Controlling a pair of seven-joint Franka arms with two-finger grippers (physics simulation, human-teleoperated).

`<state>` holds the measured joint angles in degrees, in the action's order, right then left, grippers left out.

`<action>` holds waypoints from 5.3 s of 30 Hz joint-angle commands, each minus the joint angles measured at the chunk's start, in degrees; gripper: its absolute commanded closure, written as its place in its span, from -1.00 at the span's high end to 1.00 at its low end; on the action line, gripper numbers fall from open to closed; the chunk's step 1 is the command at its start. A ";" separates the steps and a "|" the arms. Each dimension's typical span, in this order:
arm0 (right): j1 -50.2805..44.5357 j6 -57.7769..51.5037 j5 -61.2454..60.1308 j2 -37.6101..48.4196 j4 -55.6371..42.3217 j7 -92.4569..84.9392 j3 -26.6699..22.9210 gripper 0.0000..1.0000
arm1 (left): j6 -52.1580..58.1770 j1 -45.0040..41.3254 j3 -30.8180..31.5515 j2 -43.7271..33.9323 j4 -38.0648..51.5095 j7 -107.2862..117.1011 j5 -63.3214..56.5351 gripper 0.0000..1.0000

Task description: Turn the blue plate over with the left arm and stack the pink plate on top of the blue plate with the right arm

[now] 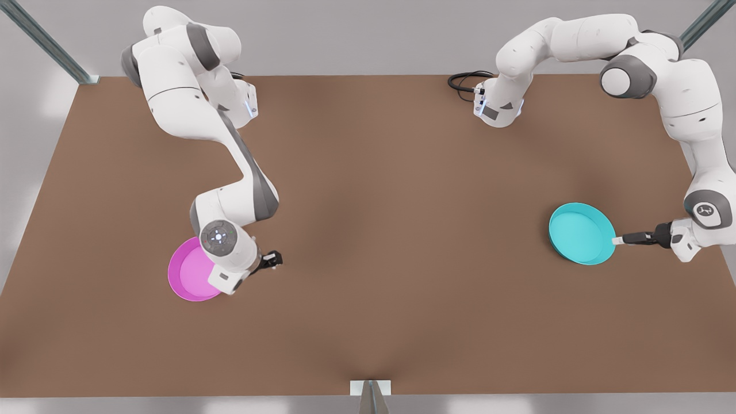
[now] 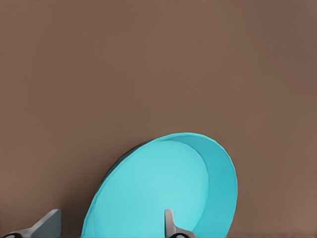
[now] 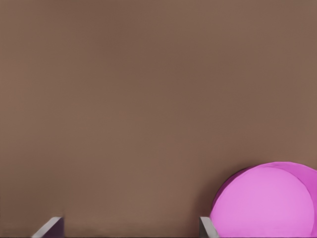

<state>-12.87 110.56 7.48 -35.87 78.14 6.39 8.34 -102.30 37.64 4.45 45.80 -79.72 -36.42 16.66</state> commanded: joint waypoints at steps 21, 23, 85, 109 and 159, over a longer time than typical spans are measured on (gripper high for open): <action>-0.23 -3.15 0.61 -0.52 0.35 -0.42 0.00 1.00 | -2.02 2.27 -0.06 1.83 -5.71 -0.67 2.94 1.00; -0.23 -3.76 0.61 -0.52 0.44 -0.33 0.00 1.00 | -1.93 2.27 -0.06 1.83 -5.71 -0.67 2.94 0.92; 7.33 -7.46 -7.83 4.58 -2.81 0.46 1.41 1.00 | -0.62 -2.30 -0.76 -0.45 -5.01 -0.06 2.32 -0.57; 23.24 -13.62 -9.06 10.90 6.84 -2.79 1.24 1.00 | 20.74 -39.04 -0.85 -6.34 11.87 26.39 -39.07 -0.57; 39.50 6.43 -7.39 -2.63 14.94 -24.33 9.41 1.00 | 62.23 -101.18 -0.94 17.56 11.60 95.74 -76.78 -0.57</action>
<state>26.40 116.32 0.09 -39.30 91.73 -17.15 17.61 -39.98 -63.63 3.57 63.65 -68.10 59.24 -61.70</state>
